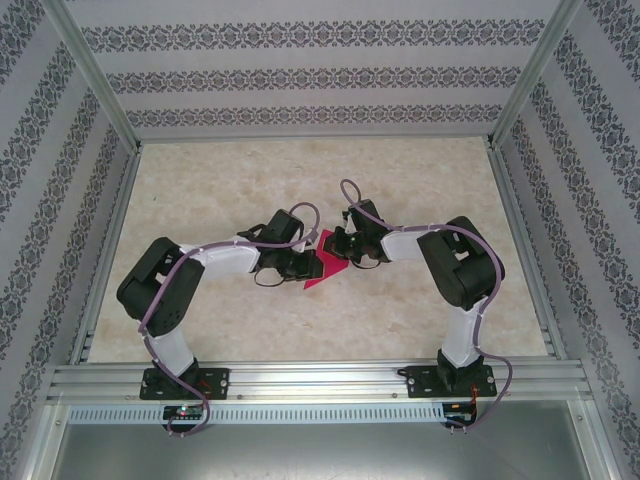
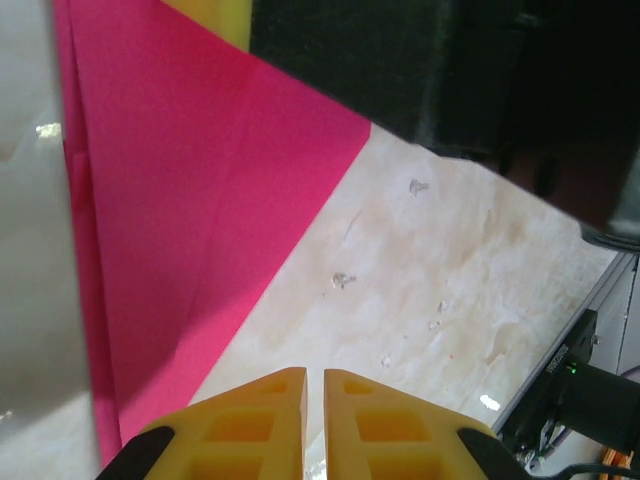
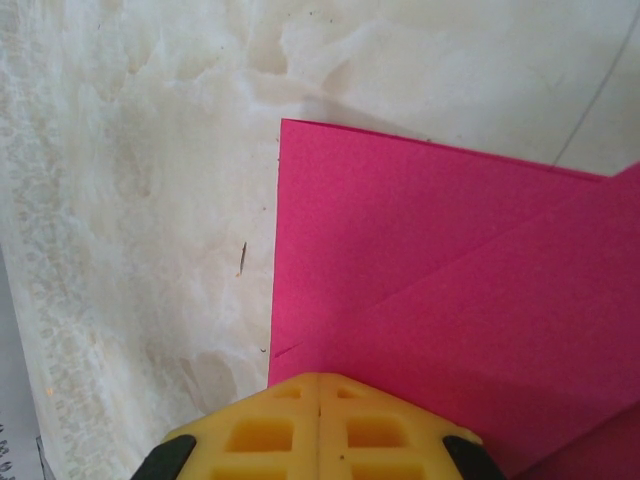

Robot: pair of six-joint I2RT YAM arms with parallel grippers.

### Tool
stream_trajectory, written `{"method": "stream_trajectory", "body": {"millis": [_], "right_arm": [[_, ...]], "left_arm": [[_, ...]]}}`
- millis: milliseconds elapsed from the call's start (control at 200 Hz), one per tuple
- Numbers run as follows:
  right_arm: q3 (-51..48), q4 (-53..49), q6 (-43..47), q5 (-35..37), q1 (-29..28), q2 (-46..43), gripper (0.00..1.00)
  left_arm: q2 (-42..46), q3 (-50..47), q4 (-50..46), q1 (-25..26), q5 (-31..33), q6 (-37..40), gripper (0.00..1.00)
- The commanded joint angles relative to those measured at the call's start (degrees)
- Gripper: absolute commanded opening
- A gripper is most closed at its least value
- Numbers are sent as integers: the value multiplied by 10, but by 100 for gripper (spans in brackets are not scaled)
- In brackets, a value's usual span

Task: Fold a paper plane with a square sheet of paper (pick it up from the middle)
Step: Fourth fold the wing at the center of the table.

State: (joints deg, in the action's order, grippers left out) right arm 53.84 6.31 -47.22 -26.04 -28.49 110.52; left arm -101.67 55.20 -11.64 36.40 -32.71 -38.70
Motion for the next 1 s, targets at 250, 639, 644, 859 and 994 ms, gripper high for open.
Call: {"method": "stream_trajectory", "body": {"millis": [250,639,644,859,994], "right_arm": [[-30,-47,4,57,1,31,6],[-41,-62,17,63,4,23,6],[-41,-62,17,63,5,23,6],[-41,-53,16,57,7,23,7],[-40,-45,16,47,6,23,8]], "left_arm": [[-32,-48,23,-6,26,1,9],[-11,-144,146,-51,-56,-74,11],[-10,-144,145,-51,-56,-73,11],[32,-132,71,-53,-59,-55,11],[80,-91,11,-53,-45,-38,12]]}}
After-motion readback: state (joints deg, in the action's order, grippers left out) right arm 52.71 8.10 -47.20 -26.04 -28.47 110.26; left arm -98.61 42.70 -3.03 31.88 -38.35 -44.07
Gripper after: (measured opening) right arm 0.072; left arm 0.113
